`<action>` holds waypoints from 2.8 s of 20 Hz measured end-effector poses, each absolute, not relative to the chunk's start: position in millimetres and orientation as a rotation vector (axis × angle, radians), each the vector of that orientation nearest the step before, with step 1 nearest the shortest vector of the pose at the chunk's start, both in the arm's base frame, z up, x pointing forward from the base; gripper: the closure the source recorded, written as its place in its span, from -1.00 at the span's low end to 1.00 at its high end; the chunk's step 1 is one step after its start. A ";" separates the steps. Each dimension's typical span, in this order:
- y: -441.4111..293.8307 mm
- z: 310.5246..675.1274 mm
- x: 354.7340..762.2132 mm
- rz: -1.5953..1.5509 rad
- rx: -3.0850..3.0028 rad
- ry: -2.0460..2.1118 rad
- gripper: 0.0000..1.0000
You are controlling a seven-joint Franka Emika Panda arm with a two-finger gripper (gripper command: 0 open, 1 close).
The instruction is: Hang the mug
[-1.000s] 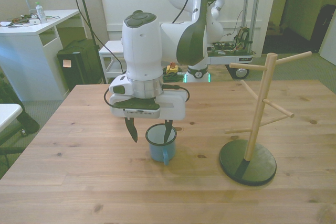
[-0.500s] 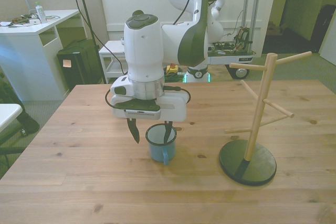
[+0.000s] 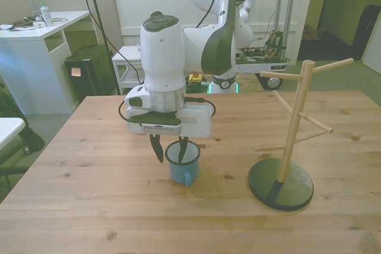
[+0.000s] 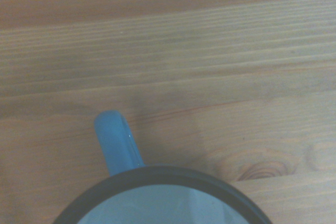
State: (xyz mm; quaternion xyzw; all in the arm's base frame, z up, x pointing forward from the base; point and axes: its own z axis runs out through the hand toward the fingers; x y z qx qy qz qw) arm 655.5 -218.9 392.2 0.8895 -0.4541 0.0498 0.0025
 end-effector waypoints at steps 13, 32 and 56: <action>-213.6 392.4 658.1 0.172 2.792 -1.423 1.00; -105.1 472.8 641.9 0.375 2.853 -1.162 1.00; -13.2 484.1 637.4 0.423 2.840 -1.057 -1.00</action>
